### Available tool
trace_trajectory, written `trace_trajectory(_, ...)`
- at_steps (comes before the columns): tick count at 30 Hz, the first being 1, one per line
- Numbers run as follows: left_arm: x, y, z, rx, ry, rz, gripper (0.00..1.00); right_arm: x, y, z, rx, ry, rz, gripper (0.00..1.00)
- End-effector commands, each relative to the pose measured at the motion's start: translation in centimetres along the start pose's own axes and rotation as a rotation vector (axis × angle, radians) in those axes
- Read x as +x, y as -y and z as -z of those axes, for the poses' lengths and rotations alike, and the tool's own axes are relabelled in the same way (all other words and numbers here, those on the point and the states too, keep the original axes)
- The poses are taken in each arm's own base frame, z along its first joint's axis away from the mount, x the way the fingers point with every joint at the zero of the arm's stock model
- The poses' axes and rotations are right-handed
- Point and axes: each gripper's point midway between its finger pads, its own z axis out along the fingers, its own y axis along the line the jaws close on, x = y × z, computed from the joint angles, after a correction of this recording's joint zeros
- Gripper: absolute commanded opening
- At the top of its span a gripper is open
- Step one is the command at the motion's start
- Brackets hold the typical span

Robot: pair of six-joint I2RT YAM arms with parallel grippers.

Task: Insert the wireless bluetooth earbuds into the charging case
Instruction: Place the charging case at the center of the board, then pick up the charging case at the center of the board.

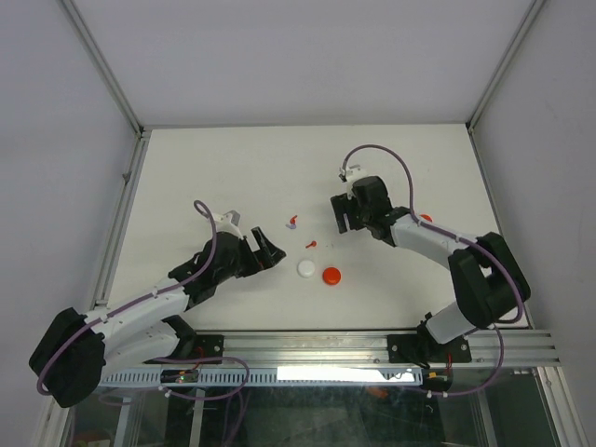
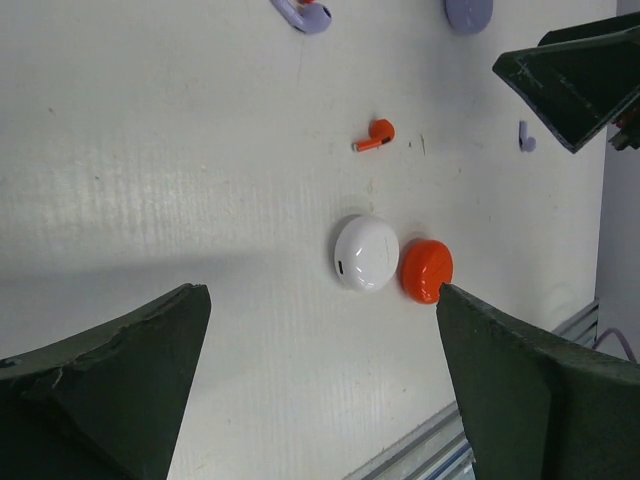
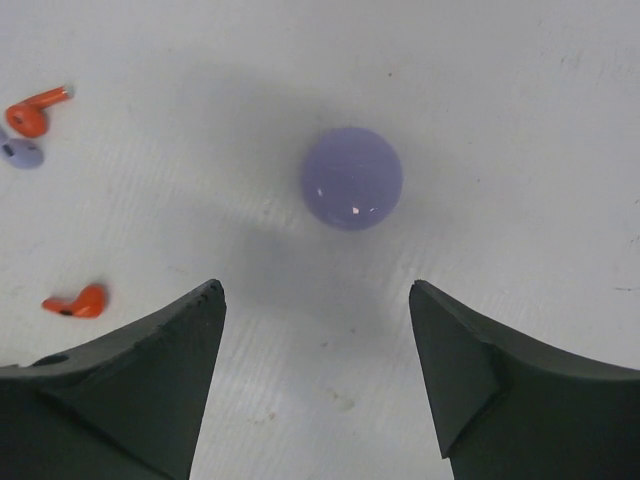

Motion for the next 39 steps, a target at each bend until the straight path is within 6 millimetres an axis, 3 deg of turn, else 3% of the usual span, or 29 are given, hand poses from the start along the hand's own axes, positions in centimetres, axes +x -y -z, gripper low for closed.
trace_trajectory(1,-2.0,-0.3,0.6,-0.01,0.059,0.003,0.99,-3.6,1.1,-2.5,-0.005,0.074,0.027,0.77)
trace_trajectory(10,-3.6,-1.6,1.1,-0.025,0.074,0.018,0.99,-3.3,1.6,-6.7,-0.025,0.009,0.064,0.7)
trace_trajectory(23,-4.5,-0.5,1.1,0.019,0.089,0.017,0.99,-1.4,0.7,-7.5,-0.08,-0.077,0.076,0.51)
trace_trajectory(27,-4.8,0.3,1.2,0.047,0.087,0.022,0.99,-1.3,0.3,-6.8,-0.099,-0.074,0.073,0.45)
trace_trajectory(39,-6.3,4.3,1.9,0.189,0.099,0.04,0.95,-3.1,-4.3,-0.4,-0.199,0.088,0.076,0.44)
